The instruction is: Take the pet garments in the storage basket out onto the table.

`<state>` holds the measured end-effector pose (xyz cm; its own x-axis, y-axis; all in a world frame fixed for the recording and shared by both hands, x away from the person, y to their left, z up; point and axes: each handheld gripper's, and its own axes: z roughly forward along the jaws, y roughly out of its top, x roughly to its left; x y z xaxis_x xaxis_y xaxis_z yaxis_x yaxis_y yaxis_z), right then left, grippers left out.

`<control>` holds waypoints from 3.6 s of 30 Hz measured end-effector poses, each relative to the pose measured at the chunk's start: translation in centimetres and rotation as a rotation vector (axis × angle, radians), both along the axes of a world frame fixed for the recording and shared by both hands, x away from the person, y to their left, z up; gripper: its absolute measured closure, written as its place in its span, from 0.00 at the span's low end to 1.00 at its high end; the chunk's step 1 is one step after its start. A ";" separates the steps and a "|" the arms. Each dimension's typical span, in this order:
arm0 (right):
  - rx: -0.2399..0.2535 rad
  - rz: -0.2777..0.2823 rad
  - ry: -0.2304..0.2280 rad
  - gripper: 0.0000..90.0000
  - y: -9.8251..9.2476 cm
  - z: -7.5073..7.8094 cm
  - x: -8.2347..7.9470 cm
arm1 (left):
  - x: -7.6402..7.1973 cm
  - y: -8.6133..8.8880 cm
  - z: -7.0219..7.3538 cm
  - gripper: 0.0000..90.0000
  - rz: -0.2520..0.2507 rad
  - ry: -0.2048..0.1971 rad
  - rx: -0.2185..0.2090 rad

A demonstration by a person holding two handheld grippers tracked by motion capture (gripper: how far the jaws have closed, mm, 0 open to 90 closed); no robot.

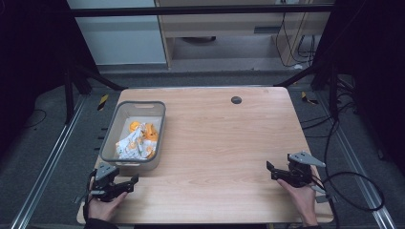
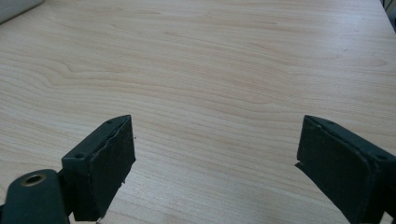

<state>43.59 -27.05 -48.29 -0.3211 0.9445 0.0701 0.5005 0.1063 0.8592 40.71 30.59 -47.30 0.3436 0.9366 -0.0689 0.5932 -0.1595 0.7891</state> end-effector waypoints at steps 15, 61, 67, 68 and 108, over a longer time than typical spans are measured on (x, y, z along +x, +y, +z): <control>-0.032 0.013 0.009 0.12 0.7 0.0 -0.1 | -0.8 0.8 1.6 0.22 0.068 -0.074 -0.025; -0.028 0.011 0.009 0.12 0.8 -0.1 0.0 | 0.6 0.7 8.4 0.20 0.024 -0.190 -0.095; -0.030 0.011 0.007 0.12 0.8 -0.1 0.0 | 1.7 0.4 8.9 0.20 0.007 -0.186 -0.084; -0.031 0.013 0.007 0.12 0.8 -0.1 0.0 | 1.9 0.3 9.0 0.19 0.007 -0.187 -0.082; -0.039 0.020 0.013 0.12 0.9 -0.2 -0.2 | 7.8 0.0 11.2 0.19 -0.047 -0.047 0.034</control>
